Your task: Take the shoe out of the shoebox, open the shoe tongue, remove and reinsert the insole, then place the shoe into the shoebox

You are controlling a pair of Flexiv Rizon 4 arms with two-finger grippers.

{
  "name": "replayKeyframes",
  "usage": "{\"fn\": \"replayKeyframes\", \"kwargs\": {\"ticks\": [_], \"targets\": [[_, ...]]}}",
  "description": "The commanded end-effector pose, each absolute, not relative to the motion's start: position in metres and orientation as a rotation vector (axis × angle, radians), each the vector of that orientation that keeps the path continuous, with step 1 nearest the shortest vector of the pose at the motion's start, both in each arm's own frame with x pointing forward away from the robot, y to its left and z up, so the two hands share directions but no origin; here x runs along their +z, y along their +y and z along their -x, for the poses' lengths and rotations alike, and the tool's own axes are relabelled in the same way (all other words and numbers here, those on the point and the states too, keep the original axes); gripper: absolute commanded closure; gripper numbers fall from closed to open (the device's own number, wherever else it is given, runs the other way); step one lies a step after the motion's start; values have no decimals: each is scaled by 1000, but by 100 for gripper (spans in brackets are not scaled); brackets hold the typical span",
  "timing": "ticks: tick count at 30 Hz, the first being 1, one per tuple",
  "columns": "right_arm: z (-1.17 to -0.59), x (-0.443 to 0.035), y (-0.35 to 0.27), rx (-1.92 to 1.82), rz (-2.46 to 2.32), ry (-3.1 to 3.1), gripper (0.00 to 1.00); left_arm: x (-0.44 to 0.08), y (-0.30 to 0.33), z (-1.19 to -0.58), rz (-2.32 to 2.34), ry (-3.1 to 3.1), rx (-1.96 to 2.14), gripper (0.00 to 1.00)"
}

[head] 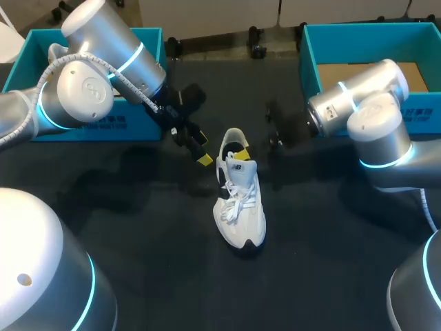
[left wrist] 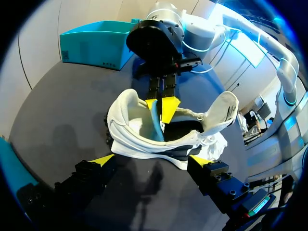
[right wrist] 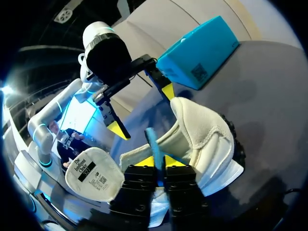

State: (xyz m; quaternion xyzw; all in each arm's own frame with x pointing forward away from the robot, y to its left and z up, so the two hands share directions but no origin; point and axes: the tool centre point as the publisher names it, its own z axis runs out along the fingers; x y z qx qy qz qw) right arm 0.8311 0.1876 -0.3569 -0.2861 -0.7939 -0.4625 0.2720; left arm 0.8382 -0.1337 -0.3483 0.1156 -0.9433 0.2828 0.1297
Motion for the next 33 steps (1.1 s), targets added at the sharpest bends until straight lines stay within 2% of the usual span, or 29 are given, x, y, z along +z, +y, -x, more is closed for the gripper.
{"fn": "replayKeyframes", "kwargs": {"ticks": [1,10,20,23,26,29,33], "targets": [[-833,-348,187,-1252,774,-2165,65,-349,-134,-838,-336,-2741,821,0],[-842,-337,189,-1258,749,-2205,59,-349,-134,-838,-336,-2741,821,0],[-854,-336,193,-1269,739,-2217,60,-349,-134,-838,-336,-2741,821,0],[-859,-338,194,-1260,731,-2220,67,-349,-134,-838,-336,-2741,821,0],[-863,-341,194,-1248,739,-2220,88,-349,-134,-838,-336,-2741,821,0],[-865,-342,193,-1249,753,-2223,100,-349,-134,-838,-336,-2741,821,0],[-865,-341,193,-1253,754,-2229,100,-349,-134,-838,-336,-2741,821,0]]}}
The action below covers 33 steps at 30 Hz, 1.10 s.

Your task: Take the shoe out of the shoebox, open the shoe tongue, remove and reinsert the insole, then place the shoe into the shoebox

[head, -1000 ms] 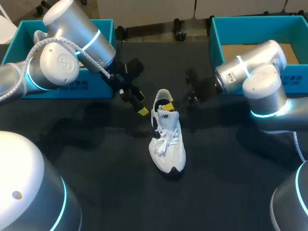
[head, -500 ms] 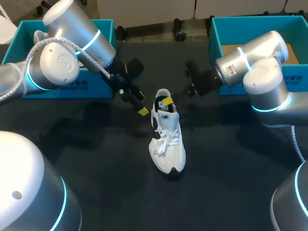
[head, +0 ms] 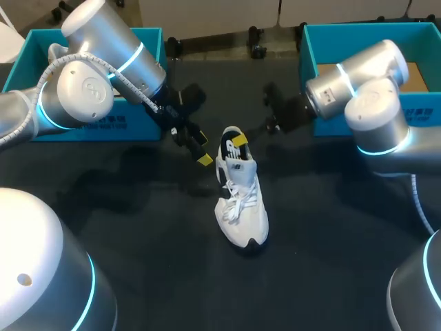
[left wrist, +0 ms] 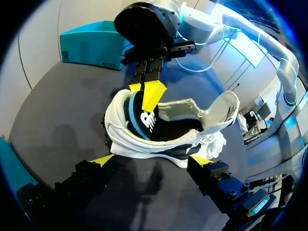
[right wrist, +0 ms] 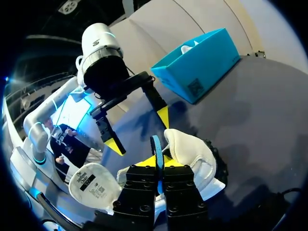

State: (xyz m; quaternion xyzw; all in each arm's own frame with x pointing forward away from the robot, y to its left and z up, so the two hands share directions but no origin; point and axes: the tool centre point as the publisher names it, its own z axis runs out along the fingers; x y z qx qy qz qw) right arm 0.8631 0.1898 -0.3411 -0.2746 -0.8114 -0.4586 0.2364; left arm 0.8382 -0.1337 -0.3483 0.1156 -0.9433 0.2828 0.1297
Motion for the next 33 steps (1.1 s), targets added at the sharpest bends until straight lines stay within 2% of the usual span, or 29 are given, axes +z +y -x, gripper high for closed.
{"fn": "replayKeyframes", "kwargs": {"ticks": [1,16,17,18,20,27,33], "targets": [[-864,-341,193,-1254,753,-2229,100,-349,-134,-838,-336,-2741,821,0],[-863,-327,192,-1298,727,-2242,100,-349,-134,-838,-336,-2741,821,0],[-863,-327,192,-1288,721,-2240,97,-349,-134,-838,-336,-2741,821,0],[-863,-327,192,-1279,717,-2243,85,-349,-134,-838,-336,-2741,821,0],[-862,-327,191,-1255,711,-2255,76,-349,-134,-838,-336,-2741,821,0],[-857,-328,183,-1225,718,-2305,69,-349,-134,-838,-336,-2741,821,0],[-856,-327,179,-1194,708,-2394,68,-349,-134,-838,-336,-2741,821,0]]}}
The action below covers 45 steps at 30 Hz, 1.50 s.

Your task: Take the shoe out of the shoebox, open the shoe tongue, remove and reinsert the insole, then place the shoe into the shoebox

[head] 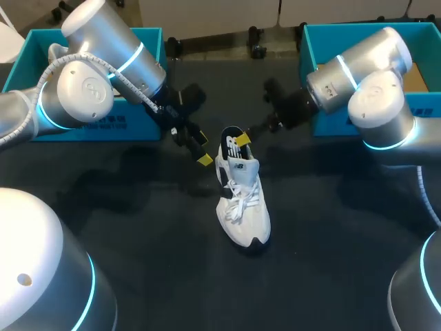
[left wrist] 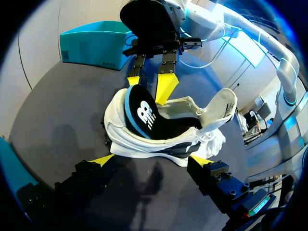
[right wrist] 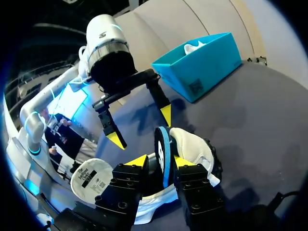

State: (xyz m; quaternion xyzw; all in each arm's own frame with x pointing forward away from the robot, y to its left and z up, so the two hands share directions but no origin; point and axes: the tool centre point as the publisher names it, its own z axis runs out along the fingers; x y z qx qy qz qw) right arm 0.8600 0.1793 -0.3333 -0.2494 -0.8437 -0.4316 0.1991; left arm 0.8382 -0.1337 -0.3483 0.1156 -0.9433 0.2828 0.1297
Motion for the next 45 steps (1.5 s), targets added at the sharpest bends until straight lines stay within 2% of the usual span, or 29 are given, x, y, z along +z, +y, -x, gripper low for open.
{"fn": "replayKeyframes", "kwargs": {"ticks": [1,37,45], "targets": [[-856,-327,178,-1185,710,-2407,68,-349,-134,-838,-336,-2741,821,0],[-853,-357,190,-1015,653,-2409,72,-349,-134,-838,-336,-2741,821,0],[-850,-361,192,-987,641,-2391,87,-349,-134,-838,-336,-2741,821,0]]}}
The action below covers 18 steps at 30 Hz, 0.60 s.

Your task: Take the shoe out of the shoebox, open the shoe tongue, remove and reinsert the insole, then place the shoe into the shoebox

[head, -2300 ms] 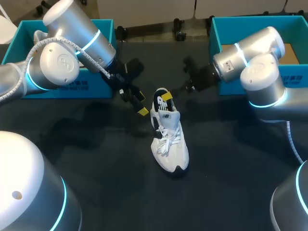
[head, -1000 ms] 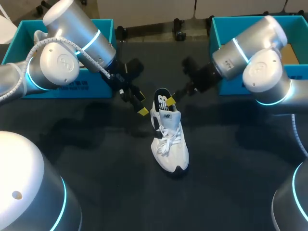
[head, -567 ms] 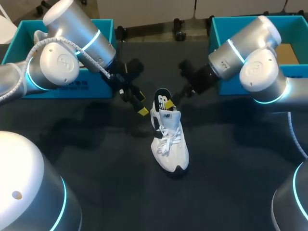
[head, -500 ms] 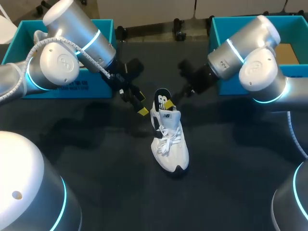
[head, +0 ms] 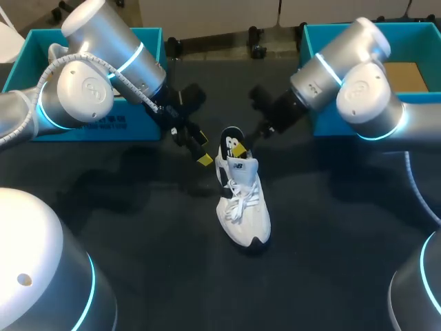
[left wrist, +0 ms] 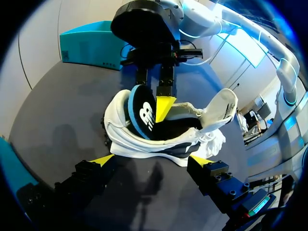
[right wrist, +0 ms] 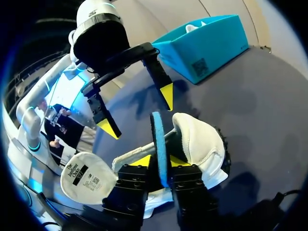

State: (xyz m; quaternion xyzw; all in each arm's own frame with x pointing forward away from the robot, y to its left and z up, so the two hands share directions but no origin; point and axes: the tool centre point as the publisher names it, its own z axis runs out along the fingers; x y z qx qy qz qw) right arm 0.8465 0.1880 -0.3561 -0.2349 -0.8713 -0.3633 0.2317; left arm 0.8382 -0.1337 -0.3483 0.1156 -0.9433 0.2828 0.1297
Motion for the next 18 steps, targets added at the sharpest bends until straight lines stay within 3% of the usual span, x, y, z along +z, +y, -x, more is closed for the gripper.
{"fn": "replayKeyframes", "kwargs": {"ticks": [1,7,18], "targets": [[-850,-361,193,-982,638,-2386,87,-349,-134,-838,-336,-2741,821,0],[-849,-363,196,-952,625,-2382,100,-349,-134,-838,-336,-2741,821,0],[-848,-366,193,-853,592,-2306,100,-349,-134,-838,-336,-2741,821,0]]}}
